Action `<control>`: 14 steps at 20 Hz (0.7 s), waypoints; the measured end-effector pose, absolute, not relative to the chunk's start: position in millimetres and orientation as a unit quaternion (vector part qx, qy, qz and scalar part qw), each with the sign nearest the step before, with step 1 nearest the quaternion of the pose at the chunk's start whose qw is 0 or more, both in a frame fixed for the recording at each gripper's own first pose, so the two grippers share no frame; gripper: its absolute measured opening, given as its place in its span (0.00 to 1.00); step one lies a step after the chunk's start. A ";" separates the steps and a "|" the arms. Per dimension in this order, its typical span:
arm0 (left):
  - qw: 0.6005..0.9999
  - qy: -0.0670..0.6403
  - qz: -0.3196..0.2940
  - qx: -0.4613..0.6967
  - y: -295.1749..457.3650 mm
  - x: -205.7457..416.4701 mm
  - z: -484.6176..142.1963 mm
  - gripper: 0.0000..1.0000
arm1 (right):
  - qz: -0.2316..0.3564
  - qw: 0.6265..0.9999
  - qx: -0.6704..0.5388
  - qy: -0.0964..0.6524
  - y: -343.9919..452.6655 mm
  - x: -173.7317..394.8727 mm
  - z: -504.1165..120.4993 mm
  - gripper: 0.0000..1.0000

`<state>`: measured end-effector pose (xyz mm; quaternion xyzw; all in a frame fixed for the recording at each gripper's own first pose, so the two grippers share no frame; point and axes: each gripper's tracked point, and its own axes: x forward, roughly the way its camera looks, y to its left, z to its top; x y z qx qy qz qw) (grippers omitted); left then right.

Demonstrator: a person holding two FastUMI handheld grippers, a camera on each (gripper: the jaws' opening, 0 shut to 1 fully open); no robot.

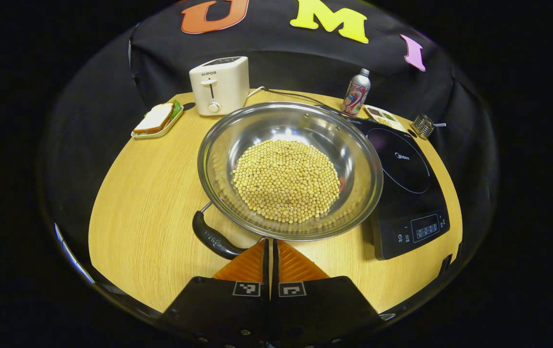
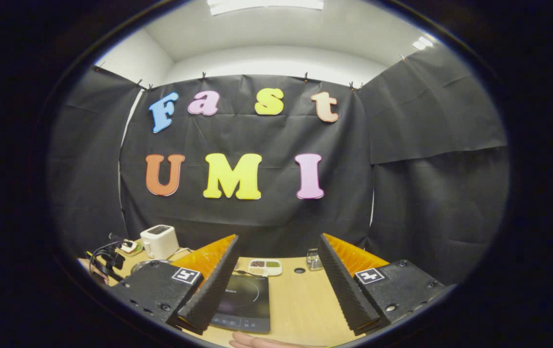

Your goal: First push the handle of the pot to place it horizontally, then grasp the pot with both hands and set it on the induction cooktop.

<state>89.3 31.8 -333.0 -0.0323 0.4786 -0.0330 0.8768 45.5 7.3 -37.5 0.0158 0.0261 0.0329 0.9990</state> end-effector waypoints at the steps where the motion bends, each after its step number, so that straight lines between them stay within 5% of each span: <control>1: 0.877 0.478 -0.032 -0.032 36.7 90.4 -333.1 0.10 | 0.029 0.999 0.015 0.020 4.0 46.5 -36.0 1.00; 3: 0.876 0.479 -0.032 -0.034 44.2 92.8 -336.8 0.10 | 0.021 1.000 0.013 0.017 0.3 47.5 -40.6 1.00; 4: 0.874 0.484 -0.034 -0.032 47.0 94.5 -340.8 0.00 | 0.023 0.999 0.013 0.019 2.4 46.3 -41.6 1.00; 8: 0.871 0.491 -0.019 -0.023 68.2 104.9 -345.1 0.12 | 0.040 0.999 0.001 0.002 19.3 45.2 -29.0 1.00; 11: 0.870 0.492 -0.015 -0.019 79.8 114.8 -346.1 0.00 | 0.069 0.997 0.012 -0.012 39.7 41.2 -18.3 1.00; 12: 0.870 0.492 -0.014 -0.022 83.8 118.4 -345.9 0.10 | 0.071 0.997 0.013 -0.014 42.3 41.4 -15.9 1.00; 13: 0.870 0.492 -0.011 -0.023 88.6 121.6 -346.4 0.00 | 0.073 0.997 0.012 -0.015 43.7 40.1 -17.9 1.00; 14: 0.870 0.492 -0.007 -0.026 94.1 124.8 -346.8 0.00 | 0.076 0.997 0.009 -0.019 47.3 38.8 -16.3 1.00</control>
